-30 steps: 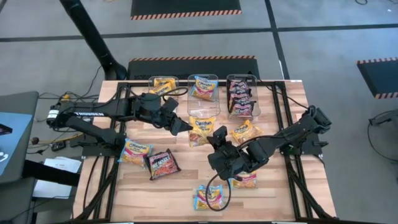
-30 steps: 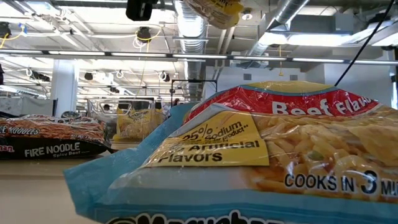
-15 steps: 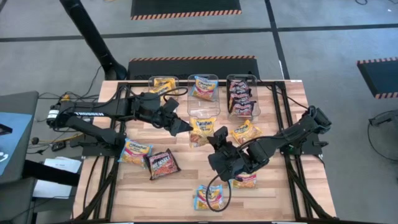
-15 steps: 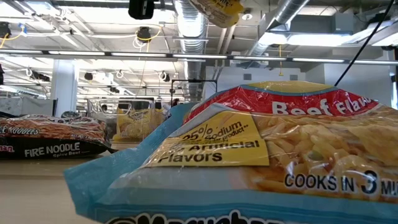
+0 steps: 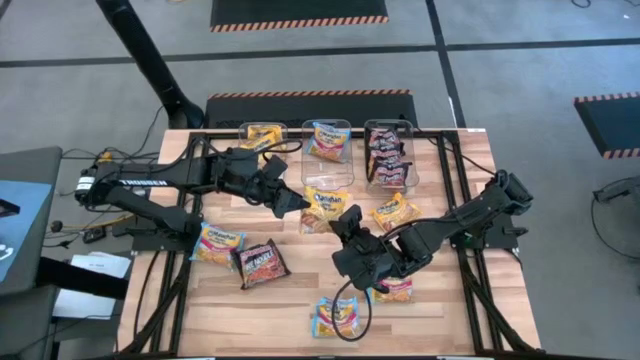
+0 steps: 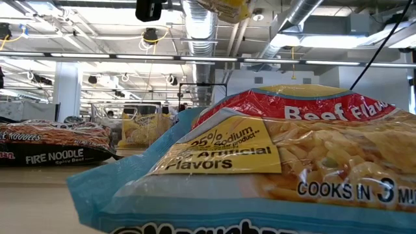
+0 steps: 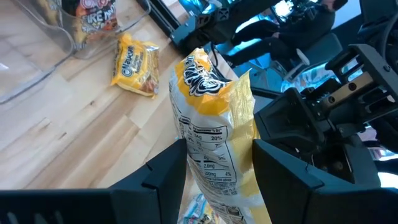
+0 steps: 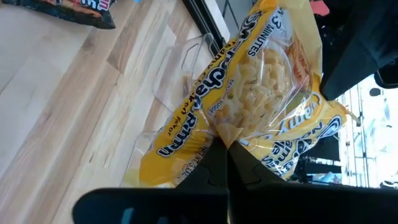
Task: Sort Maruchan noodles
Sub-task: Put the yellow noodle pack into the left transparent bin
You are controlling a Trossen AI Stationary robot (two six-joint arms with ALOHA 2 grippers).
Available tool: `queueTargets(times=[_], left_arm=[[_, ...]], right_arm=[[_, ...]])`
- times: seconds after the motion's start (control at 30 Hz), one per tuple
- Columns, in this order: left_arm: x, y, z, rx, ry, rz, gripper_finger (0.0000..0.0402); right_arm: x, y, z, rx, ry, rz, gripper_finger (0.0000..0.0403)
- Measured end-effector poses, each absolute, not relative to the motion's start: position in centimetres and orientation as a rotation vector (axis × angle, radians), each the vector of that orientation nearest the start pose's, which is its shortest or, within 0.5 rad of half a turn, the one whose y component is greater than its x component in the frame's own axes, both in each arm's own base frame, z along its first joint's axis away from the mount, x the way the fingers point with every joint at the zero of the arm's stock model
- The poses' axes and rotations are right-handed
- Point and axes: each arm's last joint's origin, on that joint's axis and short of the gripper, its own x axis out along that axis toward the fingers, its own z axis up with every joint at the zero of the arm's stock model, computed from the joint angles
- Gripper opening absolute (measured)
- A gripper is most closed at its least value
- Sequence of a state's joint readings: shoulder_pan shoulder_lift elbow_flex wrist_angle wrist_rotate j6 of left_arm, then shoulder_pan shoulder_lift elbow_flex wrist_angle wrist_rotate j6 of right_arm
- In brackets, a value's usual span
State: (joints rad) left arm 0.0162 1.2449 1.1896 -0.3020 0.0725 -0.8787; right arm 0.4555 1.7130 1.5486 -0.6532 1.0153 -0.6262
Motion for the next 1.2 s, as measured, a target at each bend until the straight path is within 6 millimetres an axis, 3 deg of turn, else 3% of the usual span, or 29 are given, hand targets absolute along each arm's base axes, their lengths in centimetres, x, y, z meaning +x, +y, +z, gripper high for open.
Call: queueTargets(times=[0.43,0.73,1.2], left_arm=[[27.41,0.66,36.61,-0.84,0.352,0.111,0.0162],[27.41,0.89,36.6,-0.811,0.355,0.102,0.0092],[27.41,0.86,36.65,-0.692,0.355,0.077,0.0022]], right_arm=[[34.18,13.33,32.38,-1.138,0.787,-0.343,0.0003],[34.3,12.99,32.36,-1.135,0.795,-0.35,0.0003],[34.26,13.02,32.34,-1.138,0.797,-0.349,0.0006]])
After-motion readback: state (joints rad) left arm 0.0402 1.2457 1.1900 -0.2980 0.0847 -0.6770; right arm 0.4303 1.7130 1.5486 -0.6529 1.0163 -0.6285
